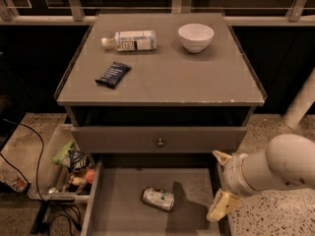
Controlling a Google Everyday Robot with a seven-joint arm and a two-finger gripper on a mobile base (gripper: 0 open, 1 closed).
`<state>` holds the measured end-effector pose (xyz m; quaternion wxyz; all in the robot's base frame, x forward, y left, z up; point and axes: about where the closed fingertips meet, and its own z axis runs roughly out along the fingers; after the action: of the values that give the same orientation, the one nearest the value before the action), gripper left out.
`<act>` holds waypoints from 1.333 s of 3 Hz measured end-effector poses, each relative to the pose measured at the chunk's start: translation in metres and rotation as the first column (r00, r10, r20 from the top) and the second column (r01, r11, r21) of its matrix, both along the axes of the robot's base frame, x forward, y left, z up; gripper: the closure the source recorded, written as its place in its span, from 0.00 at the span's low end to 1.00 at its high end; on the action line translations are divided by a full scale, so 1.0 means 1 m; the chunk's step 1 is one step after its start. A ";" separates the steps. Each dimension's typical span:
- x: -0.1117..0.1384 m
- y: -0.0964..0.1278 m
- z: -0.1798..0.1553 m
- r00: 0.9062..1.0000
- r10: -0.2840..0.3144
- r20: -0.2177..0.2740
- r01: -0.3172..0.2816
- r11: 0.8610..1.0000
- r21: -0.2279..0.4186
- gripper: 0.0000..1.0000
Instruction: Pick 7up can from middle drawer and place on counter
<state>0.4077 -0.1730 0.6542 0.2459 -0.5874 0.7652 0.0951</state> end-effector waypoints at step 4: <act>0.026 0.039 -0.129 1.000 -0.010 0.001 0.010 0.990 0.144 0.00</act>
Offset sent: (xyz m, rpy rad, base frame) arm 0.0050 -0.0029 -0.0501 0.0160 0.0082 -0.0441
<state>0.4339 -0.1335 0.5255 0.2890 -0.5642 0.7591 0.1481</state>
